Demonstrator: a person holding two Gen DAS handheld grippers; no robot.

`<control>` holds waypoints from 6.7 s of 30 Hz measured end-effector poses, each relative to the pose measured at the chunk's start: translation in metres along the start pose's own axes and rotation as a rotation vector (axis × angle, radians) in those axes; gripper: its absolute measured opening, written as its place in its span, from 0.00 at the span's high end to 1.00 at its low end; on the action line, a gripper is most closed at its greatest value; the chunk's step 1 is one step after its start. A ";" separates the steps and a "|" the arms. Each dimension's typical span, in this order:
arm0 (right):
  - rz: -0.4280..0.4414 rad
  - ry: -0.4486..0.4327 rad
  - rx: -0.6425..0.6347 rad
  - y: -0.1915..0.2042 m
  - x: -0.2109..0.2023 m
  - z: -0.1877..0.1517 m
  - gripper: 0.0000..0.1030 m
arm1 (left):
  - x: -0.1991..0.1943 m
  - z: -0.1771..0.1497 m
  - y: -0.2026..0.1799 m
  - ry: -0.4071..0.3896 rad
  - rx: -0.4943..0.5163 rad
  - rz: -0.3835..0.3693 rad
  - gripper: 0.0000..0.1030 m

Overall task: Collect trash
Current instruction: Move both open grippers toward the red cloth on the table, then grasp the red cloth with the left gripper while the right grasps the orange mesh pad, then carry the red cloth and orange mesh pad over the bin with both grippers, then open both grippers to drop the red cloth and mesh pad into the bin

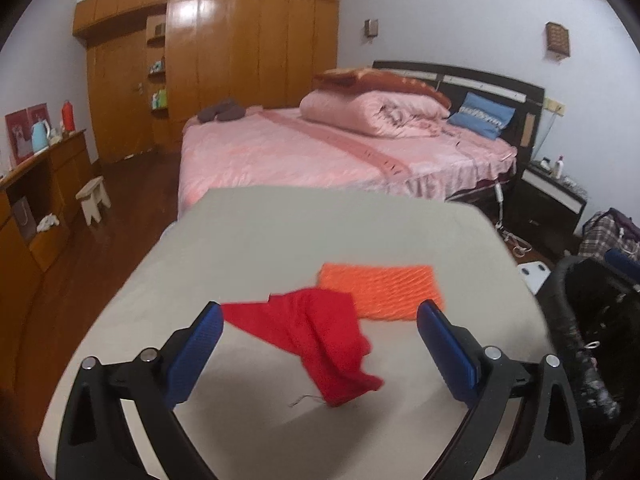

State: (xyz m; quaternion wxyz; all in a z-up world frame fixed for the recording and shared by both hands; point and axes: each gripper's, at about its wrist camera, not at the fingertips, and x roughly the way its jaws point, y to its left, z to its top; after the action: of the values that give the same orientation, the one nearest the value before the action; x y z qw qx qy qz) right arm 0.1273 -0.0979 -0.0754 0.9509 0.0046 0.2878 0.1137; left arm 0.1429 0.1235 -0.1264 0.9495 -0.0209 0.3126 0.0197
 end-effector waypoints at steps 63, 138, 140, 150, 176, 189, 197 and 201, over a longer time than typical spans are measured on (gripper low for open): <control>0.191 0.314 -0.043 0.069 0.146 -0.015 0.83 | 0.054 0.004 0.054 0.102 -0.069 0.074 0.83; -0.103 -0.187 0.110 -0.149 -0.198 0.003 0.83 | -0.147 0.051 -0.224 -0.206 0.232 -0.377 0.83; -0.121 -0.188 0.117 -0.157 -0.201 -0.001 0.83 | -0.145 0.050 -0.228 -0.204 0.240 -0.392 0.83; -0.198 -0.175 0.144 -0.189 -0.206 -0.017 0.83 | -0.139 0.042 -0.270 -0.185 0.292 -0.467 0.83; -0.306 -0.093 0.213 -0.249 -0.191 -0.051 0.83 | -0.098 0.016 -0.360 -0.088 0.409 -0.587 0.82; -0.334 -0.023 0.227 -0.266 -0.167 -0.064 0.63 | -0.071 0.013 -0.367 -0.030 0.410 -0.600 0.54; -0.349 -0.003 0.231 -0.266 -0.162 -0.074 0.28 | -0.063 0.017 -0.351 -0.023 0.383 -0.568 0.35; -0.358 -0.021 0.224 -0.260 -0.168 -0.073 0.11 | -0.067 0.021 -0.334 -0.037 0.371 -0.530 0.20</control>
State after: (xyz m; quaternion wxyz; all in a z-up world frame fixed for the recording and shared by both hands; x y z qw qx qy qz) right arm 0.0073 -0.3922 -0.0634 0.9524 0.0601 0.2850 -0.0897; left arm 0.1180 -0.2110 -0.0603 0.9146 0.0723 0.2772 -0.2853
